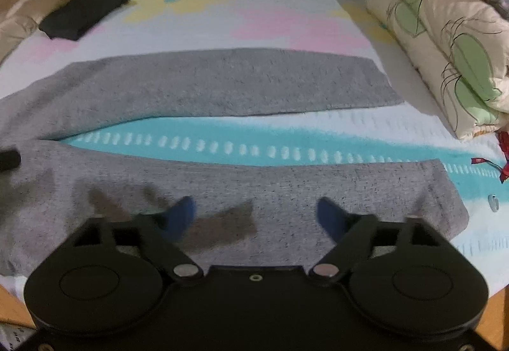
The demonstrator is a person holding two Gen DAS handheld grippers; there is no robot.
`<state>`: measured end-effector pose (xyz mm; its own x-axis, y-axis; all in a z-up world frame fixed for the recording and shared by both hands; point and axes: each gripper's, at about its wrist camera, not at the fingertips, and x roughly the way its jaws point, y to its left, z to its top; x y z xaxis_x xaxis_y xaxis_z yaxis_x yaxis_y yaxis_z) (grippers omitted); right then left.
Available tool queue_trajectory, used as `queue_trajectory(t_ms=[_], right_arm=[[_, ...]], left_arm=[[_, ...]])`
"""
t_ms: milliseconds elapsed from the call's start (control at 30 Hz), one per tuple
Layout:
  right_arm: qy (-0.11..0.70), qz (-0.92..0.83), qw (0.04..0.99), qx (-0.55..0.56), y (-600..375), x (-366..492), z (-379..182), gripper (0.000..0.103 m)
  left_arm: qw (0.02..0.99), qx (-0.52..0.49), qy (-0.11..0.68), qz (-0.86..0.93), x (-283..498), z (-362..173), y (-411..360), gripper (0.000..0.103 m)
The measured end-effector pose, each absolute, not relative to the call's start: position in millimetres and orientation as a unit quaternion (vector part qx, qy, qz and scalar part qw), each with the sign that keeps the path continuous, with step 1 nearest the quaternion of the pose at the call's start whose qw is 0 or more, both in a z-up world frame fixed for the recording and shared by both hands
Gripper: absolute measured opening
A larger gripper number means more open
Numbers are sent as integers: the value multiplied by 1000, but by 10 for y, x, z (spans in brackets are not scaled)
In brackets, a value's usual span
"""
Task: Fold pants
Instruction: 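Move both grippers over the grey sweatpants toward the leg hems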
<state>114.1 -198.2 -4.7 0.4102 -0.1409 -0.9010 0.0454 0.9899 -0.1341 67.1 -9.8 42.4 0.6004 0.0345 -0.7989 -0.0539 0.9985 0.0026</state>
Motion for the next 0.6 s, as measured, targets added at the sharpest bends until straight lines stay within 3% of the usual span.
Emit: queue_trajectory(t_ms=[300, 600], right_arm=[[516, -107, 843, 106, -2414, 2271, -55, 79], [526, -206, 805, 180, -2618, 3591, -561, 79]], left_arm=[[877, 6, 478, 45, 1106, -151, -112, 70], [849, 20, 527, 34, 1182, -722, -103, 72]])
